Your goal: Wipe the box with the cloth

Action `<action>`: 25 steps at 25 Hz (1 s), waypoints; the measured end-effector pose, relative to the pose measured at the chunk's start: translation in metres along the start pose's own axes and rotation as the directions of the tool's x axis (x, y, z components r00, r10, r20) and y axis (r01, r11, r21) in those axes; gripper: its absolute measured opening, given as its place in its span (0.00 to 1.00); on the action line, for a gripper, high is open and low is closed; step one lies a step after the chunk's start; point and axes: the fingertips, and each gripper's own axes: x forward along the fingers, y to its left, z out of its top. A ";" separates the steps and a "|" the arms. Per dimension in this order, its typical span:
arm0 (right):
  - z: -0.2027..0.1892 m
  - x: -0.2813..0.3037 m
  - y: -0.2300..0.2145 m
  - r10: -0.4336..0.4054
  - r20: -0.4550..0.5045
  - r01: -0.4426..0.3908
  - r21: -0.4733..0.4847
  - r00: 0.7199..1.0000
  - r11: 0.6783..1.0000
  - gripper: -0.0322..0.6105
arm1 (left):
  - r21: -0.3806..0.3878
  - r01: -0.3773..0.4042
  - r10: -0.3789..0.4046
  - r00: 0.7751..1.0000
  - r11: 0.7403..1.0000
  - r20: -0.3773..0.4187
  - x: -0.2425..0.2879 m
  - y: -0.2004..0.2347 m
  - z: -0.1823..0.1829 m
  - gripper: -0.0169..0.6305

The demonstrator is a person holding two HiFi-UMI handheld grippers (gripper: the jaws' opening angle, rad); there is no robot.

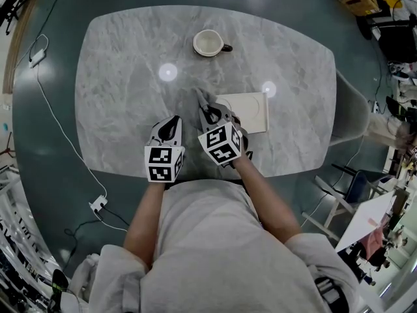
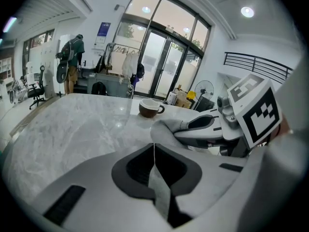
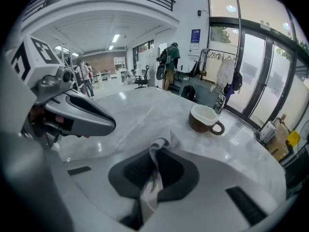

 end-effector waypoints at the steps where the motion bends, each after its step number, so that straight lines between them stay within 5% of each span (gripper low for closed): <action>1: -0.001 0.000 0.001 0.002 0.001 -0.002 -0.001 1.000 1.000 0.10 | -0.001 -0.001 0.001 1.000 1.000 -0.001 0.000 -0.001 -0.001 0.07; 25: -0.042 -0.037 0.047 0.107 0.008 -0.107 -0.030 0.994 0.994 0.10 | -0.041 -0.070 0.070 0.998 0.997 -0.007 -0.019 -0.025 -0.024 0.07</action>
